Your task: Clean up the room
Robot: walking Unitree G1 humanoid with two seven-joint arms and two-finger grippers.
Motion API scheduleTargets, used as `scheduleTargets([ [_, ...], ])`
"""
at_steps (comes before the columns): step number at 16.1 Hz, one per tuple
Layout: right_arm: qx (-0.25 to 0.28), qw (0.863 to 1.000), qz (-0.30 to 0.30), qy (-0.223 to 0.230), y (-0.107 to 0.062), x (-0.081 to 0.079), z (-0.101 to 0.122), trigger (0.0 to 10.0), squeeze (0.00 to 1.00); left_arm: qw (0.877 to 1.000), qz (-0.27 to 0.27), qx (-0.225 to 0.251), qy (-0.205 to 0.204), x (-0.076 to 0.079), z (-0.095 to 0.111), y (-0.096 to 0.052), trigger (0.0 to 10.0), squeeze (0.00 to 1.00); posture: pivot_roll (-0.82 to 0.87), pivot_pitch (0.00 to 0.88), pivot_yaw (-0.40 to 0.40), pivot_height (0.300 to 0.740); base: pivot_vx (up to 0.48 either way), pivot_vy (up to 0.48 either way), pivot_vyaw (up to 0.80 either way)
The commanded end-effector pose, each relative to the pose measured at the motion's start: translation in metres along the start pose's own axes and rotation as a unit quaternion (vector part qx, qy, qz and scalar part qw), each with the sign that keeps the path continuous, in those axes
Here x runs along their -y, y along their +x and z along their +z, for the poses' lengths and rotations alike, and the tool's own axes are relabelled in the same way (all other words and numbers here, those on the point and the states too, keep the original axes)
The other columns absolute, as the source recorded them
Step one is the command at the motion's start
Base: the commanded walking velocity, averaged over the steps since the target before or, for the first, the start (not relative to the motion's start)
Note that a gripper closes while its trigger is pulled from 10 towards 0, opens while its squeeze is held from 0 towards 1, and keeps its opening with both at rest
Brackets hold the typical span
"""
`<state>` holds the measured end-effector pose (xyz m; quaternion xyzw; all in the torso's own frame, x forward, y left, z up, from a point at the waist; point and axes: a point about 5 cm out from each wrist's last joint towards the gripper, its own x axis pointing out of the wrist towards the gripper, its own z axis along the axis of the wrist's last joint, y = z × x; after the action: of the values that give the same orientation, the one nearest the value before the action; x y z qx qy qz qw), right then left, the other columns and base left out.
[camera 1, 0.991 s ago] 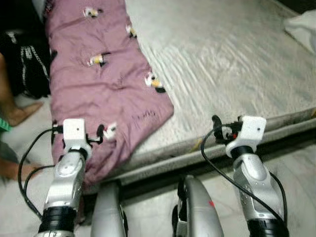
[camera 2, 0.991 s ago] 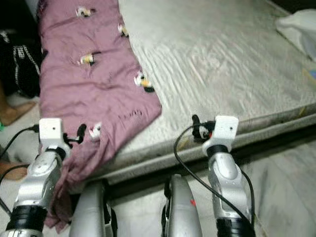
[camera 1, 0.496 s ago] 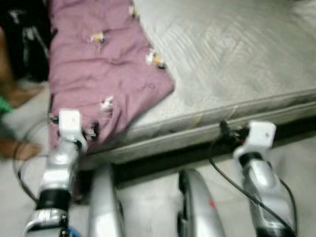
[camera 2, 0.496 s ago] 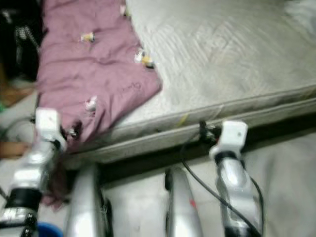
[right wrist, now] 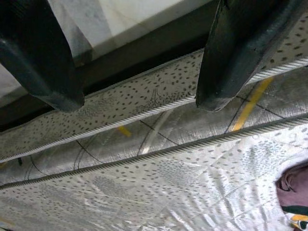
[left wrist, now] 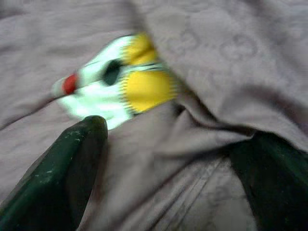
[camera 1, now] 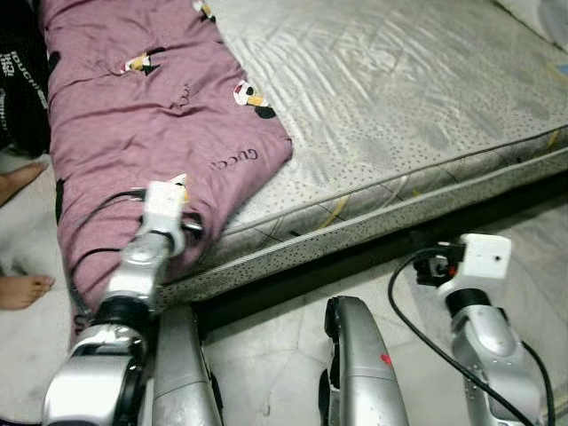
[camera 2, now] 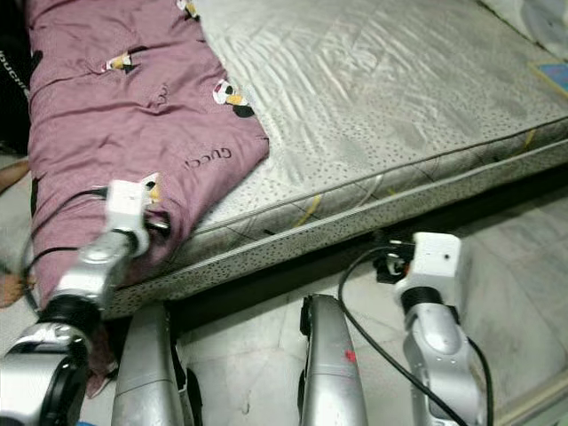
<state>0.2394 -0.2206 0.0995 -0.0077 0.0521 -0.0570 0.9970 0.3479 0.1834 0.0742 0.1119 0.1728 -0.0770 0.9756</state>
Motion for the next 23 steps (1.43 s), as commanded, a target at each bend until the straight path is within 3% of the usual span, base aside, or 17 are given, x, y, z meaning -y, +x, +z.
scheduleTargets([
  [1, 0.001, 1.0, 0.001, 0.001, 0.0, -0.001, 0.003, 10.0, 0.0, 0.996, -0.072, 0.003, 0.046, 0.029, 0.003, 0.004, 10.0, 0.0, -0.16, 0.146, -0.018, 0.524, 0.0, 0.0, 0.0],
  [3, 0.007, 1.0, 0.004, -0.004, 0.003, -0.002, 0.006, 10.0, 0.0, 0.979, -0.157, 0.01, 0.13, 0.061, 0.0, 0.003, 10.0, 0.0, -0.16, 0.139, -0.017, 0.524, 0.0, 0.0, 0.0],
  [4, 0.01, 1.0, 0.005, -0.008, 0.003, -0.002, 0.008, 10.0, 0.0, 0.964, -0.199, 0.016, 0.174, 0.076, -0.002, 0.0, 10.0, 0.0, -0.17, 0.137, -0.017, 0.524, 0.0, 0.0, 0.0],
  [5, 0.01, 1.0, 0.005, -0.008, 0.003, -0.002, 0.008, 10.0, 0.0, 0.956, -0.219, 0.019, 0.193, 0.083, -0.004, -0.002, 10.0, 0.0, -0.17, 0.136, -0.017, 0.524, 0.0, 0.0, 0.0],
  [6, 0.011, 1.0, 0.004, -0.008, 0.004, -0.002, 0.008, 10.0, 0.0, 0.941, -0.251, 0.023, 0.226, 0.093, -0.008, -0.006, 10.0, 0.0, -0.17, 0.131, -0.016, 0.524, 0.0, 0.0, 0.0],
  [7, 0.012, 1.0, 0.002, -0.009, 0.005, -0.001, 0.009, 10.0, 0.0, 0.909, -0.297, 0.038, 0.29, 0.108, -0.015, -0.014, 10.0, 0.0, -0.16, 0.129, -0.014, 0.524, 0.0, 0.0, 0.0],
  [8, 0.013, 1.0, 0.001, -0.008, 0.006, -0.001, 0.009, 10.0, 0.0, 0.901, -0.306, 0.045, 0.304, 0.111, -0.016, -0.016, 10.0, 0.0, -0.16, 0.127, -0.013, 0.524, 0.0, 0.0, 0.0],
  [10, 0.015, 1.0, 0.001, -0.007, 0.008, -0.003, 0.009, 10.0, 0.0, 0.902, -0.304, 0.068, 0.299, 0.113, -0.016, -0.02, 10.0, 0.0, -0.16, 0.121, -0.012, 0.524, 0.0, 0.0, 0.0],
  [13, 0.02, 1.0, 0.003, 0.0, 0.01, -0.005, 0.01, 10.0, 0.0, 0.935, -0.223, 0.162, 0.224, 0.094, 0.004, -0.028, 10.0, 0.0, -0.15, 0.116, -0.009, 0.524, 0.0, 0.0, 0.0],
  [14, 0.02, 1.0, 0.006, 0.007, 0.012, -0.006, 0.01, 10.0, 0.0, 0.948, -0.168, 0.203, 0.176, 0.078, 0.014, -0.035, 10.0, 0.0, -0.13, 0.115, -0.009, 0.524, 0.0, 0.0, 0.0],
  [15, 0.019, 1.0, 0.011, 0.014, 0.014, -0.009, 0.01, 10.0, 0.0, 0.954, -0.142, 0.217, 0.152, 0.07, 0.018, -0.04, 10.0, 0.0, -0.11, 0.119, -0.009, 0.524, 0.0, 0.0, 0.0],
  [16, 0.015, 0.999, 0.025, 0.022, 0.021, -0.017, 0.008, 10.0, 0.0, 0.964, -0.071, 0.239, 0.09, 0.048, 0.023, -0.052, 10.0, 0.0, -0.06, 0.126, -0.012, 0.524, 0.0, 0.0, 0.0],
  [17, 0.015, 0.999, 0.031, 0.024, 0.024, -0.02, 0.008, 10.0, 0.0, 0.968, -0.043, 0.239, 0.069, 0.04, 0.022, -0.056, 10.0, 0.0, -0.06, 0.129, -0.013, 0.524, 0.0, 0.0, 0.0],
  [19, 0.024, 0.998, 0.056, 0.013, 0.036, -0.036, 0.012, 10.0, 0.0, 0.973, 0.04, 0.223, -0.031, 0.02, 0.013, -0.078, 10.0, 0.0, -0.01, 0.144, -0.02, 0.524, 0.0, 0.0, 0.39],
  [21, 0.034, 0.995, 0.089, 0.015, 0.052, -0.061, 0.015, 10.0, 0.0, 0.975, 0.084, 0.161, -0.129, 0.006, -0.024, -0.113, 10.0, 0.0, 0.04, 0.166, -0.04, 0.524, 0.0, 0.0, 0.78],
  [23, 0.032, 0.994, 0.102, 0.034, 0.062, -0.076, 0.015, 10.0, 0.0, 0.979, 0.082, 0.147, -0.117, 0.008, -0.032, -0.13, 10.0, 0.0, 0.08, 0.169, -0.061, 0.524, 0.0, 0.0, 0.7],
])
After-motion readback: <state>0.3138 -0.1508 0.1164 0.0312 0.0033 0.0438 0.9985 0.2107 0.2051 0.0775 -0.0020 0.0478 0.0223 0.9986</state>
